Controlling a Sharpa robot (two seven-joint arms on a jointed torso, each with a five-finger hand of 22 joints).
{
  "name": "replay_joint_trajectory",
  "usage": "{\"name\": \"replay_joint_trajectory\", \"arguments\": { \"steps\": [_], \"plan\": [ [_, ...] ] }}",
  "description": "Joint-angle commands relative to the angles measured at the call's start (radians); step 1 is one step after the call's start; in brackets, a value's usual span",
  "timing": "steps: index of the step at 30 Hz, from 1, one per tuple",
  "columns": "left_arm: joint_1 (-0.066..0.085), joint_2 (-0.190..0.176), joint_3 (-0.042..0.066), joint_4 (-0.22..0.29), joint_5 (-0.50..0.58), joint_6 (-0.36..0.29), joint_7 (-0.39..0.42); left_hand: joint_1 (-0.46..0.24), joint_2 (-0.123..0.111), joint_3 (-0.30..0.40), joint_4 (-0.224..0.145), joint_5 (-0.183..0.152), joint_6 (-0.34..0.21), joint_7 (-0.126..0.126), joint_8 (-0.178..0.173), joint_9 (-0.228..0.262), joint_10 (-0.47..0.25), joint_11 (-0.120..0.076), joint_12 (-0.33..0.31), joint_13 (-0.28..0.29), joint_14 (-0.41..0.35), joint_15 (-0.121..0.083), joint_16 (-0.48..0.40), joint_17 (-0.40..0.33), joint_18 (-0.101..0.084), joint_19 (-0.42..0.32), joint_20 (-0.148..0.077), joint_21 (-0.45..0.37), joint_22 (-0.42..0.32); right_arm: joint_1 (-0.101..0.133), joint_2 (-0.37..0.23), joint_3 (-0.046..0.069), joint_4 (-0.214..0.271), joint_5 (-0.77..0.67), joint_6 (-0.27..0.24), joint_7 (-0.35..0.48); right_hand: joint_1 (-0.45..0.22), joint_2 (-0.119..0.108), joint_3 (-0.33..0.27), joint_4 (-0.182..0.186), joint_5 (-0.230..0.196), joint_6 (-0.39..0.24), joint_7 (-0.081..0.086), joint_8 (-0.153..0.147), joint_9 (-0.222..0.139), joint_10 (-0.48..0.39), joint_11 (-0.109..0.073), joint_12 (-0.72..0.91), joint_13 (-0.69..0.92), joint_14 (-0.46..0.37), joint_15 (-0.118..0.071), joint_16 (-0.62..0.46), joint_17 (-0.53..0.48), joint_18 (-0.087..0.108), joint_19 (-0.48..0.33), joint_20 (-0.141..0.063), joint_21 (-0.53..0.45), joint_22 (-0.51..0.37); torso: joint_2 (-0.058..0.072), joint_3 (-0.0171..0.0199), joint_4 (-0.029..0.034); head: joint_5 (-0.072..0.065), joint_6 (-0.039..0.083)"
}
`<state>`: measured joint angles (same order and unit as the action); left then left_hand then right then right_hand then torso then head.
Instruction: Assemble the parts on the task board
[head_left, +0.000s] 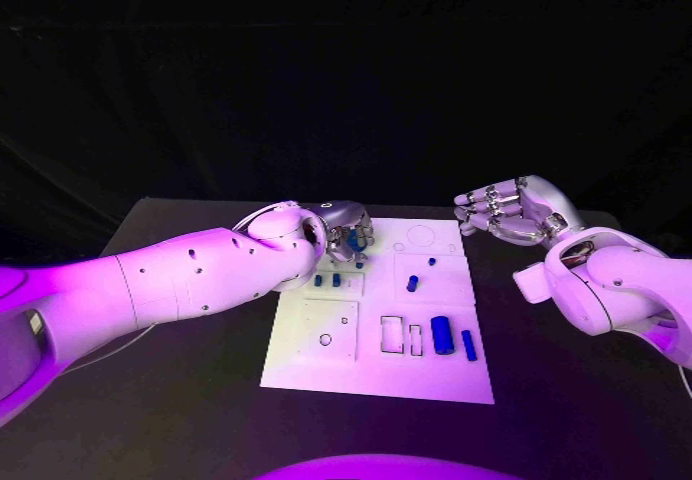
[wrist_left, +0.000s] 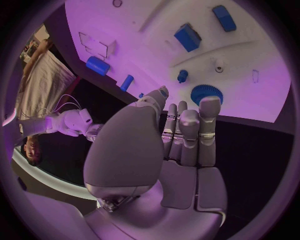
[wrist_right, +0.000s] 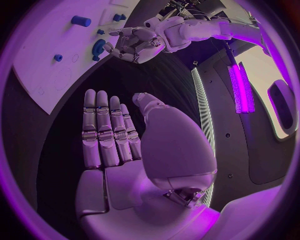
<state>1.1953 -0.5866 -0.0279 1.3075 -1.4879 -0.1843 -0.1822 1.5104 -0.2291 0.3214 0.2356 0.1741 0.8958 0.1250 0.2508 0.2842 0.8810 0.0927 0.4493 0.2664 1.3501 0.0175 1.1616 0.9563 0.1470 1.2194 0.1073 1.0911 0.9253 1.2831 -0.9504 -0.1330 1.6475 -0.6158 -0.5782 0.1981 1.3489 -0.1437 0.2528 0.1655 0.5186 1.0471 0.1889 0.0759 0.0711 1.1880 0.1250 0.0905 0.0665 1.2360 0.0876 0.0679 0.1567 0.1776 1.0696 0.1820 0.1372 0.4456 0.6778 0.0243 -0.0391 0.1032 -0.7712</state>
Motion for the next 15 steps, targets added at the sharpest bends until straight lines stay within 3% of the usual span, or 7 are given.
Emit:
{"name": "replay_joint_trajectory", "arguments": {
  "steps": [1, 9, 15],
  "plan": [
    [-0.001, 0.009, 0.000, -0.008, -0.095, 0.076, -0.029, -0.009, 0.000, -0.010, -0.001, 0.000, 0.011, -0.001, -0.007, -0.010, 0.009, 0.002, -0.007, -0.011, 0.011, 0.000, 0.025, 0.018, -0.017, 0.016, 0.001, 0.029, 0.033, -0.001, 0.000, 0.000, 0.003, -0.002, 0.013, 0.008, -0.008, 0.001, 0.004, -0.003, 0.007, -0.006, 0.004, -0.007, -0.001, 0.001, 0.004, -0.004, -0.001, -0.007, -0.002, -0.005, -0.002, 0.004, 0.001, 0.008, -0.003, -0.001, 0.000, 0.0006, 0.0026, -0.002, -0.001],
    [-0.004, 0.030, 0.001, -0.031, -0.104, 0.106, -0.036, -0.009, 0.012, -0.017, -0.005, 0.001, 0.045, 0.003, -0.022, -0.038, 0.043, 0.002, -0.022, -0.044, 0.048, -0.001, 0.098, 0.076, -0.034, 0.064, 0.003, 0.115, 0.135, -0.001, 0.001, 0.000, 0.004, -0.002, 0.013, 0.008, -0.008, 0.001, 0.004, -0.003, 0.007, -0.006, 0.004, -0.007, -0.001, 0.001, 0.004, -0.004, -0.001, -0.007, -0.002, -0.005, -0.002, 0.004, 0.001, 0.008, -0.003, -0.001, 0.000, 0.0005, 0.0018, -0.003, -0.002],
    [-0.009, 0.040, 0.001, -0.042, -0.096, 0.112, -0.032, -0.003, 0.018, -0.011, -0.008, 0.001, 0.060, 0.002, -0.028, -0.047, 0.061, -0.001, -0.032, -0.056, 0.058, -0.002, 0.118, 0.092, -0.039, 0.075, 0.002, 0.138, 0.162, -0.001, 0.001, 0.000, 0.004, -0.002, 0.013, 0.009, -0.008, 0.001, 0.004, -0.003, 0.007, -0.006, 0.004, -0.007, -0.001, 0.001, 0.004, -0.004, -0.001, -0.007, -0.002, -0.005, -0.002, 0.004, 0.001, 0.008, -0.003, -0.001, -0.001, 0.0008, 0.0017, -0.003, -0.004]
  ]
}}
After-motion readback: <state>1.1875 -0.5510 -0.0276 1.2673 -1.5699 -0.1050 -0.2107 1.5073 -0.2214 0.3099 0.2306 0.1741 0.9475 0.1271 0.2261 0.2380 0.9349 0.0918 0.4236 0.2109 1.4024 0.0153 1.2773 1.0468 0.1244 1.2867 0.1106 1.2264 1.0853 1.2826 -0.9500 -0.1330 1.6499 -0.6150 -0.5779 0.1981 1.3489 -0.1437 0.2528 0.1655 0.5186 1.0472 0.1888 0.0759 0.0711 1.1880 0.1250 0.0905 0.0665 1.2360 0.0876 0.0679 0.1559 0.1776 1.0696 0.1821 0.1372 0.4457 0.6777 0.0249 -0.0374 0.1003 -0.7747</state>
